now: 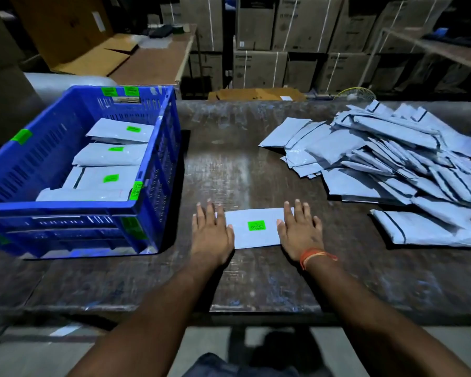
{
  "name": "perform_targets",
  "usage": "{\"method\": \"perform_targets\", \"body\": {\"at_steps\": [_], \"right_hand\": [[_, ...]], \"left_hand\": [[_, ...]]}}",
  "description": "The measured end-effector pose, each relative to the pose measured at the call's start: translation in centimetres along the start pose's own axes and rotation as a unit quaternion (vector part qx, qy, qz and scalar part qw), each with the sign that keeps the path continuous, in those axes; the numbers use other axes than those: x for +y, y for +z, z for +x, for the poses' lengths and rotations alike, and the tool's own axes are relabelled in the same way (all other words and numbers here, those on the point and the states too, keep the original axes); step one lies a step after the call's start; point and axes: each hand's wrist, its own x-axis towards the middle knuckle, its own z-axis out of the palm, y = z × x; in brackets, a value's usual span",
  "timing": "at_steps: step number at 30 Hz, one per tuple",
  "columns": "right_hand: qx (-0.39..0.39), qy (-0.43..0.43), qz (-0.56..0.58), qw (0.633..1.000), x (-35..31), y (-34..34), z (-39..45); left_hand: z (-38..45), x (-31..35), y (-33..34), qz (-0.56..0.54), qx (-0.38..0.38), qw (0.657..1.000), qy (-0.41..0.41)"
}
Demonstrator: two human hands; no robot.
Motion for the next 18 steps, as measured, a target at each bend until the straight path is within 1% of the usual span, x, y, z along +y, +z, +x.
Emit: {"method": "perform_targets", "body": {"at_steps": [2, 4, 5, 7, 10, 12, 16, 17, 18], "right_hand": [[0.032, -0.036, 0.019, 0.999, -1.0, -0.2, 0.0], [0.023, -0.099, 0.025, 0.994, -2.1, 0.2, -0.4], [0.007, -0.119, 0.021, 0.993, -2.4, 0.6, -0.7], [-0.014, -0.129, 0.002, 0.991, -2.2, 1.3, -1.2], [-0.01, -0.097, -0.016, 0.995, -0.9, 1.3, -1.3], [-0.005, -0.048, -0.024, 0.999, -0.1, 0.6, -1.3], [0.106, 0.011, -0.025, 0.994, -0.4, -1.6, -2.5], [0.101, 0.028, -0.012, 0.994, -0.8, -2.2, -2.8], [0.072, 0.049, 0.004, 0.996, -1.3, -2.7, -3.1]], "left_hand": [[-0.4, 1.8, -0.3, -0.017, 0.03, 0.997, 0.063], [-0.5, 3.3, 0.0, -0.031, 0.023, 0.992, 0.119], [-0.5, 3.6, 0.1, -0.029, 0.009, 0.992, 0.123], [-0.5, 3.4, 0.6, -0.007, -0.028, 0.995, 0.098], [-0.6, 1.9, 0.6, 0.021, -0.05, 0.997, 0.049], [-0.3, 1.4, 0.0, 0.019, -0.059, 0.998, 0.022], [0.3, 2.1, -1.3, 0.056, -0.06, 0.997, 0.002], [0.3, 2.3, -1.6, 0.066, -0.052, 0.996, -0.001], [0.2, 2.5, -1.9, 0.075, -0.044, 0.996, -0.004]]}}
